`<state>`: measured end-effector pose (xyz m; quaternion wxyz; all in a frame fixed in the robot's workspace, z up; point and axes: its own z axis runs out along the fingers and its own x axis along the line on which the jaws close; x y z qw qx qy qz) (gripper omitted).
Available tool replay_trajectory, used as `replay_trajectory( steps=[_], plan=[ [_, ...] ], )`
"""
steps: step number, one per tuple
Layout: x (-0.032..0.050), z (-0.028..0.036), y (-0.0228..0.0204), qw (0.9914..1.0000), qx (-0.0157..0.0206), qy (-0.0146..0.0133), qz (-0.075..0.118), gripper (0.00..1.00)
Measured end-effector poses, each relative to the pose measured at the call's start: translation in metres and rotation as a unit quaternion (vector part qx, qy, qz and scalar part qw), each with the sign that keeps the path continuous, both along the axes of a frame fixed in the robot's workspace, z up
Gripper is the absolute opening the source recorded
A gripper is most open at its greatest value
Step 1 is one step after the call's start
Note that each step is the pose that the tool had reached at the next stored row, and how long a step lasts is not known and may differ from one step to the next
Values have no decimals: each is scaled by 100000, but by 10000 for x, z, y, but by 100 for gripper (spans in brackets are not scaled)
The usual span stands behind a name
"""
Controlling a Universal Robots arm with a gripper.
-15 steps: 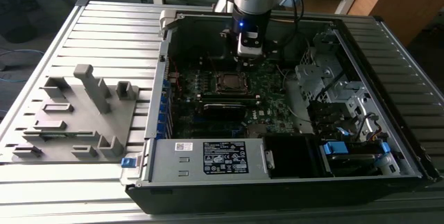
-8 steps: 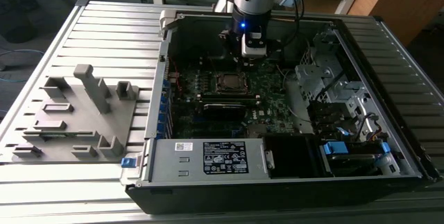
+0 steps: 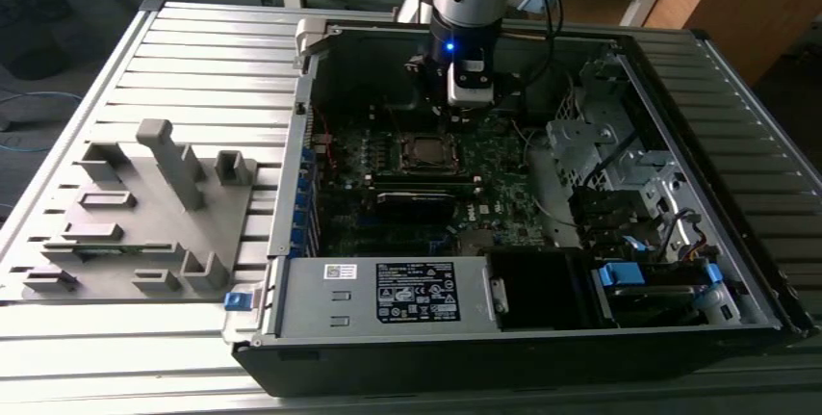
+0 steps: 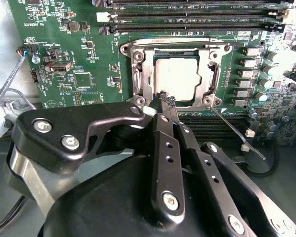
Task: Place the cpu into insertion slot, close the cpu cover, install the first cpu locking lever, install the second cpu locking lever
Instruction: 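Close the cpu cover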
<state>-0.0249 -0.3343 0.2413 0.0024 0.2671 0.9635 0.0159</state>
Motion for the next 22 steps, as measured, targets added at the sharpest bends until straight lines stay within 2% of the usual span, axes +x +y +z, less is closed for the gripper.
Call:
replay_trajectory(
  steps=[8,22],
  plan=[
    [0,-1,0,99942,-3,-2,3419,10],
    [0,-1,0,99938,-3,-2,3507,10]
  ],
)
